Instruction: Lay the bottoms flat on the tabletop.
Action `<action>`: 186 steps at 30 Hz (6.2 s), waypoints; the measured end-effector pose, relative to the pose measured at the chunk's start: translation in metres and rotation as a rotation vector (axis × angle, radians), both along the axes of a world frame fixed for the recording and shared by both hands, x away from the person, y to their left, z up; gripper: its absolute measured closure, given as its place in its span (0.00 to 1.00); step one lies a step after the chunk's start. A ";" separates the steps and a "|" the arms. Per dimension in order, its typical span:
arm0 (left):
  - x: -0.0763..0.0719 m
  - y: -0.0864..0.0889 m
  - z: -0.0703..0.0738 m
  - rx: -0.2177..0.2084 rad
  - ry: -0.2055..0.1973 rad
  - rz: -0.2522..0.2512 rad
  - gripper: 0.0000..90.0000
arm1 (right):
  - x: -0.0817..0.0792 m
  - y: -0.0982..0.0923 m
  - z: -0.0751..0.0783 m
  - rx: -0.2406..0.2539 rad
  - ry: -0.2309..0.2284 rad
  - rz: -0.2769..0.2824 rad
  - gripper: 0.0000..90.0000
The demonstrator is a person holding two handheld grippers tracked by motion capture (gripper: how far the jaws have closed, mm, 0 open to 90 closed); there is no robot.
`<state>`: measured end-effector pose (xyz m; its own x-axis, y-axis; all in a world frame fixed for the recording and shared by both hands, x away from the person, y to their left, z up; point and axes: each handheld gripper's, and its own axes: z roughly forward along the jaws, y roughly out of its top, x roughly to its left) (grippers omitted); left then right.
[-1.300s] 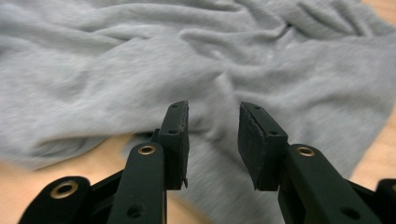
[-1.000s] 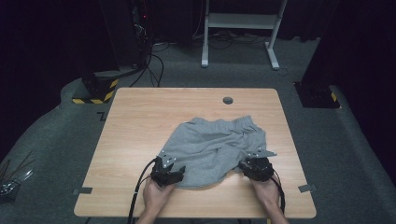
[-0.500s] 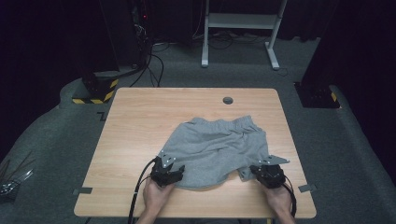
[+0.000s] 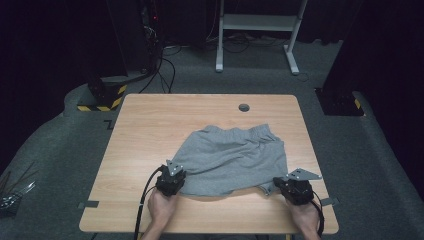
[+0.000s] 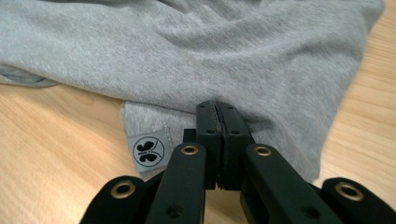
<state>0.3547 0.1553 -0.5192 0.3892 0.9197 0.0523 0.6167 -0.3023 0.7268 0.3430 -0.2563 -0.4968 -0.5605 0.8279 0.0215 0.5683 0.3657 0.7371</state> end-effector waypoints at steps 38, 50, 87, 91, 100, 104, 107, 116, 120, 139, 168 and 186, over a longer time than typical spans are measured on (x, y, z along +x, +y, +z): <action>-0.001 -0.027 0.004 0.051 0.002 -0.108 0.65 | 0.038 0.043 -0.004 -0.021 0.059 0.123 1.00; -0.012 -0.040 0.011 -0.042 0.029 -0.216 0.42 | 0.049 0.067 0.017 0.026 0.010 0.166 0.71; -0.012 -0.039 -0.007 -0.064 -0.019 -0.171 0.42 | 0.031 0.086 0.035 0.016 -0.076 0.218 0.85; -0.010 -0.039 -0.007 -0.064 -0.023 -0.151 0.44 | 0.024 0.088 0.006 -0.050 0.012 0.227 0.88; 0.008 -0.037 -0.006 -0.058 -0.023 -0.094 0.45 | 0.075 0.090 -0.014 -0.099 0.065 0.123 0.88; 0.018 -0.039 -0.005 -0.055 -0.009 -0.079 0.45 | 0.097 0.092 -0.013 -0.107 0.068 0.101 0.87; 0.014 -0.040 -0.001 -0.058 0.016 -0.098 0.44 | 0.096 0.093 -0.009 -0.101 0.078 0.090 0.79; -0.016 -0.048 0.007 -0.067 -0.027 -0.216 0.43 | 0.061 0.102 -0.003 -0.038 0.068 0.130 0.64; -0.015 -0.054 -0.002 -0.042 0.016 -0.230 0.46 | 0.065 0.115 -0.013 -0.083 0.097 0.116 0.69; 0.001 -0.039 0.015 -0.098 0.028 -0.178 0.95 | 0.019 0.042 0.009 -0.053 0.009 0.166 0.97; 0.003 0.014 0.027 -0.127 0.049 -0.030 0.53 | 0.037 0.095 -0.012 -0.062 0.098 0.261 0.87; 0.016 0.009 0.012 -0.071 0.134 -0.039 0.56 | 0.016 0.062 0.002 -0.004 0.037 0.233 0.83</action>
